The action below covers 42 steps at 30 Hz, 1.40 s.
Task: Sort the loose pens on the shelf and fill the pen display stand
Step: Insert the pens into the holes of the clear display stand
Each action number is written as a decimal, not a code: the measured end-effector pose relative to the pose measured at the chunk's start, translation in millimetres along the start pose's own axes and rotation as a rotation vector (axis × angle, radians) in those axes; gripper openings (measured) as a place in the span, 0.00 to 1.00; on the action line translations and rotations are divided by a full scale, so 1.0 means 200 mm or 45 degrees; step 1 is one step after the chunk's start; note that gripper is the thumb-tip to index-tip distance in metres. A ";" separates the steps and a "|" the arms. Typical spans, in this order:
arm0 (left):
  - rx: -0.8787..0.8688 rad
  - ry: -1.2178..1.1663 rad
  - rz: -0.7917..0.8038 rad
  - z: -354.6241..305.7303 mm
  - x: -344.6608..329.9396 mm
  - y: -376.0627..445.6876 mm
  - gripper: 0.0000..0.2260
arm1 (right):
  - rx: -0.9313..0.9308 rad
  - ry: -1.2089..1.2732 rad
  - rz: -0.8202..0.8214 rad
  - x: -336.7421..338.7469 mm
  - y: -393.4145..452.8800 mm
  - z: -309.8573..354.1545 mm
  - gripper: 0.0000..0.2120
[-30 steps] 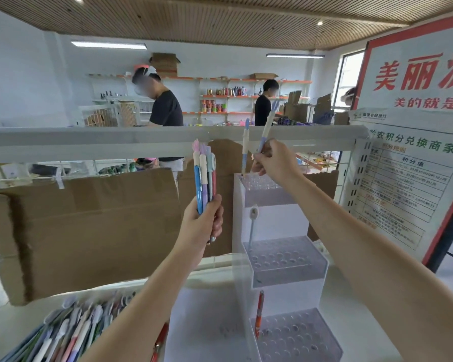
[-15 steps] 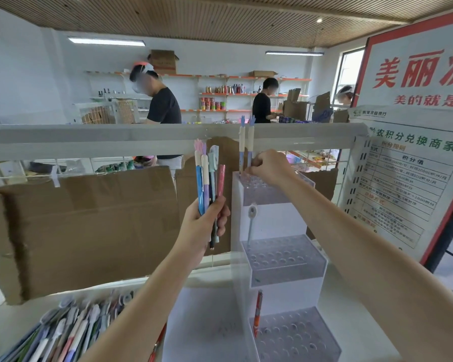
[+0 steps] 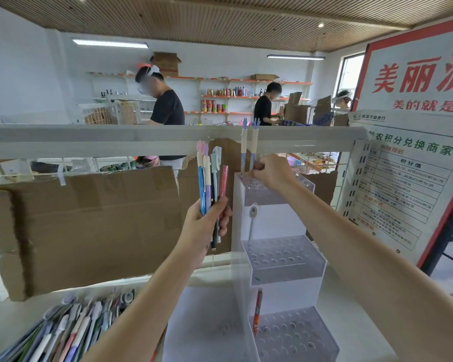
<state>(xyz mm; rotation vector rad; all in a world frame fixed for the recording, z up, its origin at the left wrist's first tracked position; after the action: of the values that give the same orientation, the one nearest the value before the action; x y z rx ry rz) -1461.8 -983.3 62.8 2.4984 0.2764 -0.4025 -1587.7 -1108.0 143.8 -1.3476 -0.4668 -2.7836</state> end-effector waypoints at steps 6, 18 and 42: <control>-0.004 -0.036 -0.011 -0.01 0.02 0.00 0.08 | 0.037 0.254 -0.196 0.05 -0.12 0.00 0.05; -0.016 0.036 0.041 0.04 -0.04 -0.07 0.07 | 0.169 0.453 0.264 -0.06 -0.44 -0.01 0.04; 0.388 0.091 -0.119 0.34 0.10 -0.60 0.08 | -0.266 0.334 0.267 -0.38 -0.92 -0.67 0.05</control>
<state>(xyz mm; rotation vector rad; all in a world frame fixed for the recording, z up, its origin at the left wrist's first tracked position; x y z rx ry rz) -1491.3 -924.7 -59.6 2.8103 0.3869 -0.4207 -1667.9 -977.3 -41.4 -0.9685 -0.0250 -2.8315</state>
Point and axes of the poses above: each hand's wrist, its own y-axis towards the middle knuckle, its own x-axis out of the back of the hand, z = x × y, the point moved 2 cm from there along y, towards the middle knuckle, and after that the axes turned 15 degrees about -x, right-handed, at the moved point
